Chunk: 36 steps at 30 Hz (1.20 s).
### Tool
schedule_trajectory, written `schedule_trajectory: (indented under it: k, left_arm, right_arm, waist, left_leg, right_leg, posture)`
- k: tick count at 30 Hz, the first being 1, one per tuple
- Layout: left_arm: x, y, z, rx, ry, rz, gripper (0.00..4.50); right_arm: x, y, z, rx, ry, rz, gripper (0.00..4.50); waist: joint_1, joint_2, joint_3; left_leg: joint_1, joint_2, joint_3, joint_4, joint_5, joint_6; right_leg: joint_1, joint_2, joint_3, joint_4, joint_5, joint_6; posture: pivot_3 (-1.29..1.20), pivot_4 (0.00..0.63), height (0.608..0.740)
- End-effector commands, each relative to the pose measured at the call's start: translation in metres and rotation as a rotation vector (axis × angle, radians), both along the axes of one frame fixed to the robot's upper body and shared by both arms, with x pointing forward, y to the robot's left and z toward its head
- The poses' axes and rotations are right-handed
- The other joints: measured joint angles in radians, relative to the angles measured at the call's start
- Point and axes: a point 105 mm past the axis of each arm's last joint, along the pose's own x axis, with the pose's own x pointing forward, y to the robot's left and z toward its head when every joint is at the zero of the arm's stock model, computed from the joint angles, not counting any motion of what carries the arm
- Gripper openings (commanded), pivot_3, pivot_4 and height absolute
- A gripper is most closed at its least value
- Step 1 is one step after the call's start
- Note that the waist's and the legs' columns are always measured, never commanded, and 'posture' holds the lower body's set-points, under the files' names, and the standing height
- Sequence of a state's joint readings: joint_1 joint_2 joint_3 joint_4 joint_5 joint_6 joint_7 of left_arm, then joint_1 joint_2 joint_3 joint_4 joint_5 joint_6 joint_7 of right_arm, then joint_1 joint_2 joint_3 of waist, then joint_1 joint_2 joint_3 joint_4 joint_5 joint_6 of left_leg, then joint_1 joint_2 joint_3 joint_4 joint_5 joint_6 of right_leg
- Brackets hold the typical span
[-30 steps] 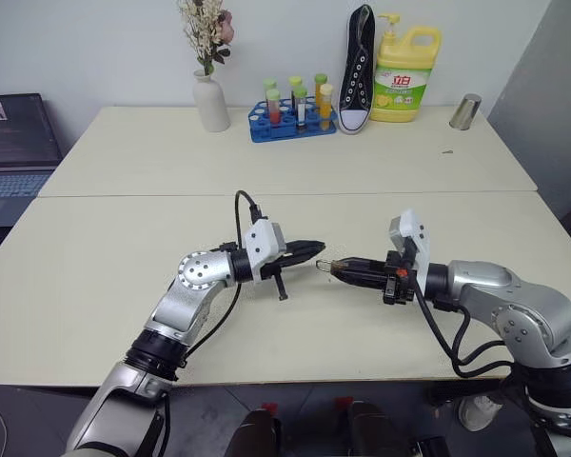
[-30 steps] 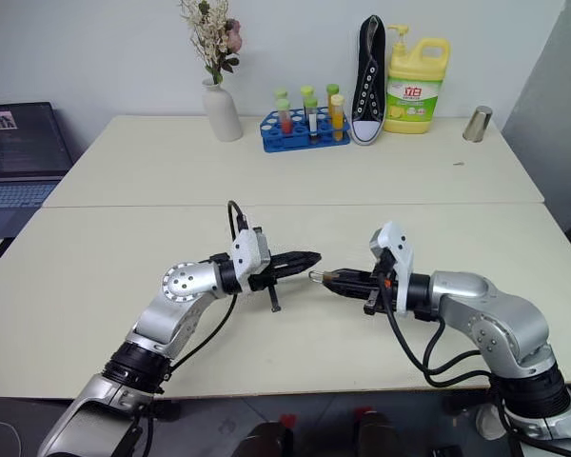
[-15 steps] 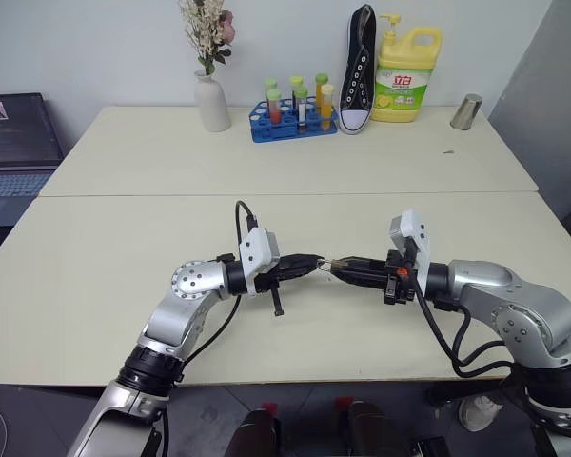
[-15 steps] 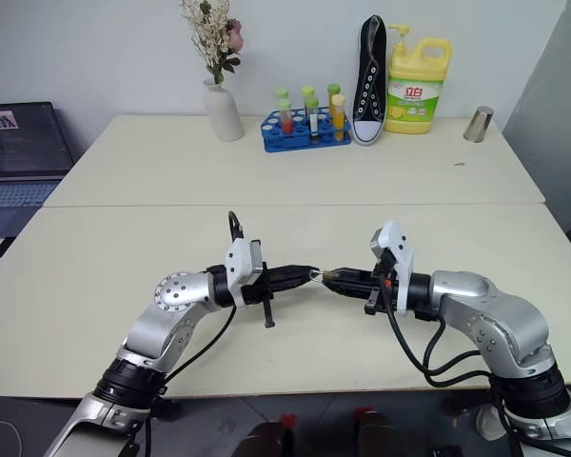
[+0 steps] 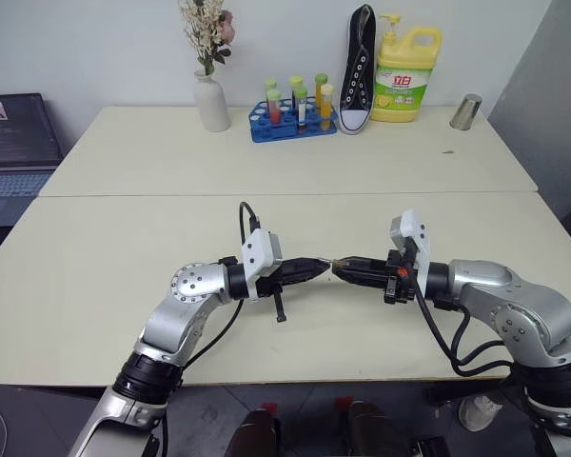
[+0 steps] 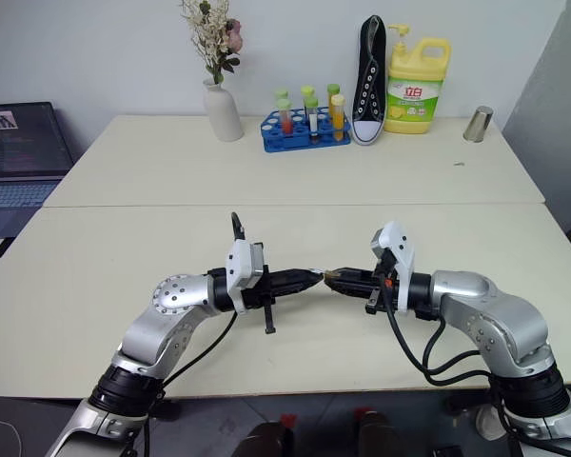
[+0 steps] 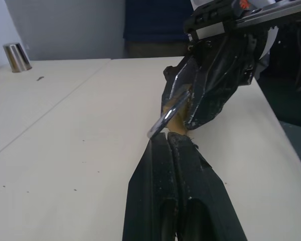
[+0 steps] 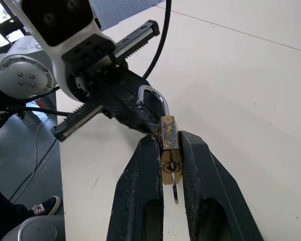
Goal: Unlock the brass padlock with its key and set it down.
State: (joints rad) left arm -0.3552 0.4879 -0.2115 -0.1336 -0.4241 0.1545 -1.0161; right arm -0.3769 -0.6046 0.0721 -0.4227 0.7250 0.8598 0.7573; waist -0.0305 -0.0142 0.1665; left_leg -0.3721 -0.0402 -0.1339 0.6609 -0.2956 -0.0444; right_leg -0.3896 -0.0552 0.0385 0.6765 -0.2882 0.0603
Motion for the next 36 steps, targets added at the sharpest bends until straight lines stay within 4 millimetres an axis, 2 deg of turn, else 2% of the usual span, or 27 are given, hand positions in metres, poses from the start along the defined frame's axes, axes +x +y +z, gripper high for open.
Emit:
schedule_trajectory:
  k: [1,9,16,21,23,28,32,36]
  left_arm:
    - [-0.01,0.002,0.016,-0.029,0.006,-0.038,0.0]
    - [-0.006,0.004,0.028,-0.097,0.09,-0.006,0.0]
    - [0.0,0.001,0.026,-0.092,0.071,0.015,0.0]
    - [-0.005,0.001,0.023,-0.061,0.054,-0.013,0.0]
    - [-0.005,0.005,0.02,-0.025,0.034,-0.003,0.0]
    - [-0.012,0.028,0.006,0.202,-0.232,-0.047,0.0]
    - [-0.008,0.042,-0.007,0.308,-0.351,-0.059,0.83]
    - [-0.007,0.051,-0.019,0.354,-0.355,-0.054,2.12]
  right_arm:
    - [-0.001,0.002,0.007,0.016,-0.035,0.013,0.16]
    - [-0.002,0.002,0.006,0.014,-0.033,0.016,0.16]
    - [-0.003,0.003,0.006,0.015,-0.031,0.02,0.16]
    - [-0.003,0.003,0.006,0.015,-0.03,0.015,0.16]
    - [-0.003,0.002,0.005,0.012,-0.027,0.013,0.16]
    - [0.0,-0.002,0.004,0.009,0.008,0.002,0.16]
    - [0.001,-0.005,-0.003,-0.023,0.057,0.007,0.16]
    - [0.006,-0.005,-0.018,-0.072,0.128,0.015,0.16]
  waist:
    - [0.0,0.0,0.0]
    - [0.0,0.0,0.0]
    - [0.0,0.0,0.0]
    - [0.0,0.0,0.0]
    - [0.0,0.0,0.0]
    - [0.0,0.0,0.0]
    - [0.003,0.001,0.0]
    - [0.002,0.001,0.001]
  left_leg:
    - [0.0,0.0,0.0,0.0,0.0,0.0]
    - [0.0,0.0,0.0,0.0,0.0,0.0]
    - [0.0,0.0,0.0,0.0,0.0,0.0]
    - [0.0,0.0,0.0,0.0,0.0,0.0]
    - [0.0,0.0,0.0,0.0,0.0,0.0]
    - [0.0,0.0,0.001,-0.001,0.0,0.0]
    - [0.0,0.0,0.0,-0.001,0.0,0.0]
    - [-0.001,0.0,0.0,-0.001,0.0,0.0]
  right_leg:
    - [0.0,0.0,0.0,0.0,0.0,0.0]
    - [0.0,0.0,0.0,0.0,0.0,0.0]
    - [0.0,0.0,0.0,0.0,0.0,0.0]
    - [0.0,0.0,0.0,-0.001,0.0,0.0]
    - [0.0,0.0,0.0,-0.001,0.0,0.0]
    - [0.0,0.0,0.0,-0.001,0.0,0.0]
    - [0.0,0.0,0.0,-0.002,0.0,0.0]
    - [0.0,-0.001,0.0,-0.003,0.0,0.0]
  posture:
    - [0.0,0.15,0.74]
    - [0.0,0.15,0.74]
    - [0.0,0.15,0.74]
    - [0.0,0.15,0.74]
    - [0.0,0.15,0.74]
    - [0.0,0.15,0.74]
    - [0.0,0.15,0.74]
    - [0.0,0.15,0.74]
